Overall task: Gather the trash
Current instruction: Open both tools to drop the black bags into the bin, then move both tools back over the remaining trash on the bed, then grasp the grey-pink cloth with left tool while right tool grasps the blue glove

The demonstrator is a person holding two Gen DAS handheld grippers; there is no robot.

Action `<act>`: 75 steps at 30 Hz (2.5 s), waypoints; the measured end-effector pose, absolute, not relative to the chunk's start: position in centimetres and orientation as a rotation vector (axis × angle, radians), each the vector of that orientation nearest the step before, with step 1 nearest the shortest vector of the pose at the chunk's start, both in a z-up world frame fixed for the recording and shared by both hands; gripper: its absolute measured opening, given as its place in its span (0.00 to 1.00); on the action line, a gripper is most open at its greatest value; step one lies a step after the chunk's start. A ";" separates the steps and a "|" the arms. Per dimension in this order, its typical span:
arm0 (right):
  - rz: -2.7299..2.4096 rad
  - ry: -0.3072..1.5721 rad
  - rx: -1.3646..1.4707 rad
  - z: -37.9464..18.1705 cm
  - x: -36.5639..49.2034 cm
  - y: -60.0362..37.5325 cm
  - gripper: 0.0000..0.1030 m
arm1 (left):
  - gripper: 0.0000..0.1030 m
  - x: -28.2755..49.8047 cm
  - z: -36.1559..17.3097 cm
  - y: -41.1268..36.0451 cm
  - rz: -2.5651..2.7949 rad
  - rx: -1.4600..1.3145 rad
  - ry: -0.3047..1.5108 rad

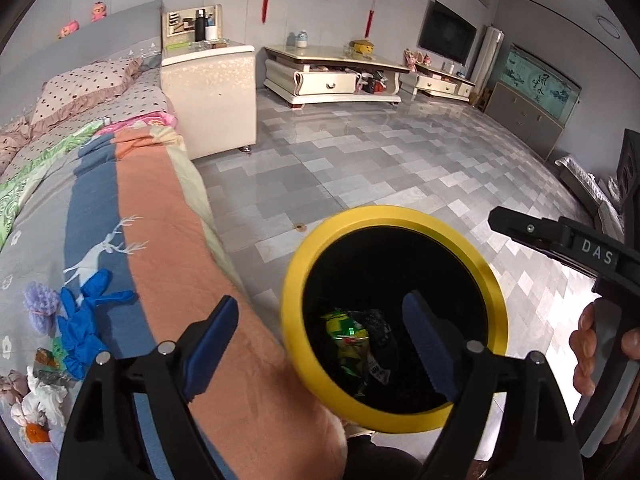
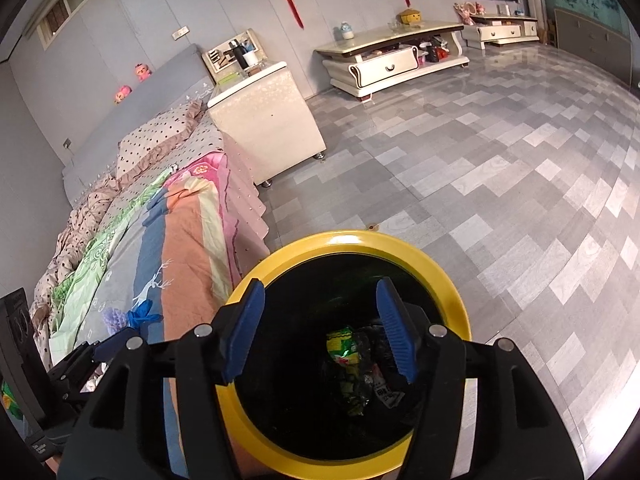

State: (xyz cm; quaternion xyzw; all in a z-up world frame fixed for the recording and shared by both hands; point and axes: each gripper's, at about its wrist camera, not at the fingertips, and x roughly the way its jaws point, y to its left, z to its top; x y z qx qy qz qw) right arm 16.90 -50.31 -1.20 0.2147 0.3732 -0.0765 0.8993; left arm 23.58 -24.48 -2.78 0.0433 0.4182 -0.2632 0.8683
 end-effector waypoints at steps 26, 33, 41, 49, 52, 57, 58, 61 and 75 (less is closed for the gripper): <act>0.106 0.758 0.207 4.6 20.4 -29.6 0.62 | 0.82 23.1 0.3 0.8 -0.155 -0.018 0.819; 0.185 0.793 0.147 4.0 23.0 -23.1 0.62 | 0.82 23.2 -0.4 6.7 -0.071 -0.056 0.833; 0.246 0.880 0.106 1.0 26.8 -17.9 0.62 | 0.82 23.8 -2.6 11.5 0.002 -0.086 0.867; 0.273 0.983 0.070 -3.7 30.9 -13.7 0.62 | 0.82 24.8 -5.7 15.3 0.049 -0.137 0.908; 0.269 1.020 0.057 -5.5 32.2 -12.5 0.62 | 0.82 25.3 -7.0 16.4 0.061 -0.156 0.926; 0.263 1.071 0.033 -8.2 34.2 -10.6 0.61 | 0.82 26.4 -9.2 17.6 0.069 -0.179 0.960; 0.262 1.080 0.030 -8.8 34.5 -10.2 0.61 | 0.82 26.6 -9.6 17.7 0.067 -0.184 0.967; 0.252 1.104 0.021 -10.1 35.2 -9.6 0.60 | 0.82 27.2 -10.6 17.7 0.065 -0.196 0.983; 0.277 1.186 -0.019 -14.2 36.3 -7.5 0.37 | 0.46 28.8 -13.2 16.8 0.020 -0.201 1.018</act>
